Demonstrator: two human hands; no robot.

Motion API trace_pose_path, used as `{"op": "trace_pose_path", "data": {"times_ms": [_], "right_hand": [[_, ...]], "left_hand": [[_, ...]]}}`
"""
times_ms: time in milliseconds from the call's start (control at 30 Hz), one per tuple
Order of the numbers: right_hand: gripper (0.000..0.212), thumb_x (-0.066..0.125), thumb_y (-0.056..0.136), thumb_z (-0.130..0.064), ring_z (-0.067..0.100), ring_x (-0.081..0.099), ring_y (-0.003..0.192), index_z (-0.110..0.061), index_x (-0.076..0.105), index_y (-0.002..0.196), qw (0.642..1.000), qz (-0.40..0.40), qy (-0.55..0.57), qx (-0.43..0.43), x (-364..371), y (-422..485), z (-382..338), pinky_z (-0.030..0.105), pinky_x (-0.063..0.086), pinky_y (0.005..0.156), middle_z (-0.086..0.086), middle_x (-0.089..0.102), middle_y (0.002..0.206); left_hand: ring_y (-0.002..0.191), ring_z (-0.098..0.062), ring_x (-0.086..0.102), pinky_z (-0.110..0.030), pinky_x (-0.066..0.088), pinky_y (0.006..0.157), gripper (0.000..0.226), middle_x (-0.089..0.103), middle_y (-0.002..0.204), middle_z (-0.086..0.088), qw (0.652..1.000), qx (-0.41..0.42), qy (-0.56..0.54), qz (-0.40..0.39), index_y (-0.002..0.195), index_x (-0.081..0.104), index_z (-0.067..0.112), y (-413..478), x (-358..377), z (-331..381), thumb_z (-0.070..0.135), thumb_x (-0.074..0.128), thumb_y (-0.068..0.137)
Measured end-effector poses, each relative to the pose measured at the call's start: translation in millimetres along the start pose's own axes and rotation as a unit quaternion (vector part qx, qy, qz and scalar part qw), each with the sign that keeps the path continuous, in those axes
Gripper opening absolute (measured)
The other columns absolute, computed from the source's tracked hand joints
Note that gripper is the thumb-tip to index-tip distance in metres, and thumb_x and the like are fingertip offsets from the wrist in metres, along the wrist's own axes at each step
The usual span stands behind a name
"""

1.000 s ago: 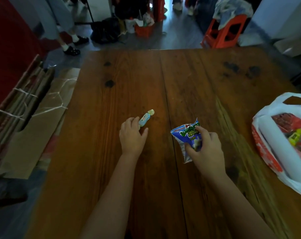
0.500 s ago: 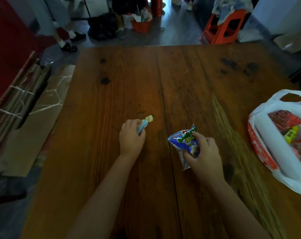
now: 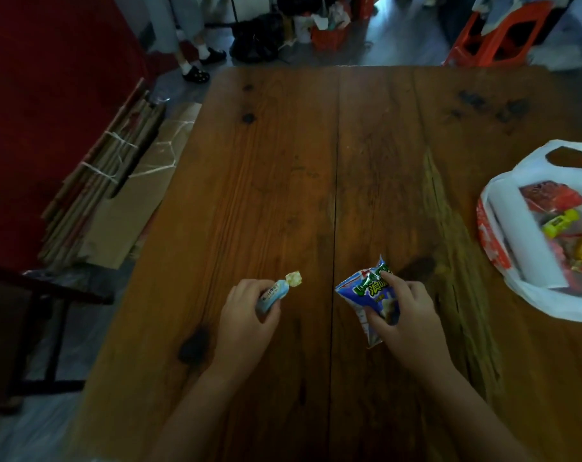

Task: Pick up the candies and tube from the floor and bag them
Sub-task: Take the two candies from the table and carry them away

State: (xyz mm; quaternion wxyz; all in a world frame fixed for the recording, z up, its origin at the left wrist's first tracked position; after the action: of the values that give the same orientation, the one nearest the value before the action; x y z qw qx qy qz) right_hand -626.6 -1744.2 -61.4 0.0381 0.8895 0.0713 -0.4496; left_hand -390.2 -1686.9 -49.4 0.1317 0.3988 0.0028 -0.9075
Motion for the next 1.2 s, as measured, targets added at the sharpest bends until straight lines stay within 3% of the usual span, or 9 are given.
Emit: {"op": "trace_pose_path", "data": {"times_ms": [200, 433, 533, 667, 867, 933, 967, 1033, 1200], "right_hand": [[0.062, 0.070, 0.074, -0.030, 0.013, 0.047, 0.092, -0.019, 0.043, 0.128, 1.000, 0.013, 0.010, 0.023, -18.1, -54.0, 8.8, 0.031, 0.047, 0.071, 0.006, 0.049, 0.109], [0.059, 0.071, 0.072, -0.026, 0.018, 0.049, 0.090, -0.018, 0.047, 0.125, 0.994, 0.086, -0.009, 0.066, -37.0, -142.7, 12.4, 0.028, 0.038, 0.069, 0.007, 0.051, 0.104], [0.058, 0.072, 0.072, -0.025, 0.014, 0.045, 0.087, -0.017, 0.048, 0.124, 0.987, 0.113, -0.010, 0.113, -36.0, -193.9, 15.2, 0.027, 0.036, 0.069, 0.007, 0.051, 0.103], [0.054, 0.075, 0.067, -0.020, 0.026, 0.054, 0.092, -0.015, 0.053, 0.117, 0.973, 0.153, -0.005, 0.173, -38.6, -267.4, 20.7, 0.028, 0.038, 0.071, 0.011, 0.055, 0.103], [0.049, 0.076, 0.064, -0.016, 0.035, 0.056, 0.092, -0.013, 0.057, 0.109, 0.926, 0.235, -0.031, 0.293, -70.9, -381.8, 55.3, 0.036, 0.044, 0.073, 0.014, 0.058, 0.100], [0.047, 0.076, 0.065, -0.016, 0.034, 0.055, 0.094, -0.013, 0.057, 0.109, 0.874, 0.306, -0.030, 0.377, -114.2, -465.7, 103.4, 0.034, 0.041, 0.072, 0.014, 0.058, 0.102], [0.047, 0.075, 0.066, -0.017, 0.033, 0.055, 0.094, -0.014, 0.057, 0.109, 0.874, 0.308, -0.030, 0.375, -111.0, -466.7, 110.1, 0.035, 0.042, 0.073, 0.013, 0.057, 0.102], [0.047, 0.076, 0.066, -0.016, 0.033, 0.054, 0.094, -0.014, 0.057, 0.109, 0.824, 0.367, -0.017, 0.432, -158.5, -535.4, 162.3, 0.036, 0.043, 0.074, 0.015, 0.057, 0.102], [0.047, 0.077, 0.066, -0.016, 0.030, 0.055, 0.090, -0.015, 0.057, 0.108, 0.830, 0.359, -0.023, 0.426, -164.4, -540.7, 170.3, 0.030, 0.037, 0.070, 0.012, 0.057, 0.101]], "left_hand": [[0.096, 0.002, 0.049, -0.016, 0.042, 0.075, 0.029, 0.050, 0.098, 0.018, 1.000, -0.008, -0.016, -0.002, 0.107, 0.057, 0.021, -52.4, -11.6, 21.2, 0.011, 0.064, 0.081], [0.095, 0.003, 0.048, -0.011, 0.040, 0.073, 0.028, 0.054, 0.100, 0.011, 0.996, 0.073, -0.028, -0.045, 0.106, 0.058, 0.019, -99.4, -14.0, 38.5, 0.011, 0.066, 0.080], [0.092, -0.004, 0.052, -0.017, 0.044, 0.074, 0.027, 0.056, 0.098, 0.007, 0.990, 0.118, -0.049, -0.066, 0.103, 0.059, 0.018, -122.4, -10.7, 44.3, 0.010, 0.067, 0.079], [0.089, -0.012, 0.054, -0.025, 0.048, 0.073, 0.025, 0.056, 0.095, 0.006, 0.980, 0.151, -0.090, -0.097, 0.100, 0.060, 0.015, -154.0, 5.8, 56.0, 0.007, 0.068, 0.078], [0.086, -0.015, 0.056, -0.025, 0.050, 0.073, 0.026, 0.056, 0.094, 0.004, 0.951, 0.219, -0.118, -0.184, 0.099, 0.061, 0.011, -216.1, 57.6, 107.0, 0.006, 0.070, 0.076], [0.084, -0.016, 0.056, -0.027, 0.050, 0.071, 0.026, 0.056, 0.092, 0.004, 0.913, 0.305, -0.111, -0.245, 0.098, 0.061, 0.011, -271.4, 110.0, 181.1, 0.006, 0.070, 0.075], [0.083, -0.017, 0.056, -0.028, 0.050, 0.070, 0.026, 0.057, 0.092, 0.003, 0.910, 0.315, -0.108, -0.248, 0.098, 0.061, 0.010, -270.0, 106.2, 186.1, 0.006, 0.071, 0.074], [0.082, -0.017, 0.057, -0.031, 0.052, 0.069, 0.026, 0.060, 0.091, -0.001, 0.874, 0.377, -0.111, -0.285, 0.097, 0.061, 0.011, -319.6, 158.6, 258.1, 0.006, 0.071, 0.074], [0.081, -0.018, 0.059, -0.034, 0.051, 0.069, 0.021, 0.063, 0.088, -0.003, 0.863, 0.393, -0.136, -0.288, 0.093, 0.061, 0.009, -331.4, 164.8, 258.7, 0.020, 0.062, 0.075]]}}
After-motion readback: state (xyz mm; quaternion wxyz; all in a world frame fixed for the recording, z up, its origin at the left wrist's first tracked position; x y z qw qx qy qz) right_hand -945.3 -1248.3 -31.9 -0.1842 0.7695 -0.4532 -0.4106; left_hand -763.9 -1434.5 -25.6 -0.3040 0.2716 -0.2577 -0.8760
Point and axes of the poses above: each hand's wrist, its own y-axis towards the middle knuckle, its own x-axis out of the palm, z = x × y, the point moved 7 cm from there along y, towards the middle knuckle
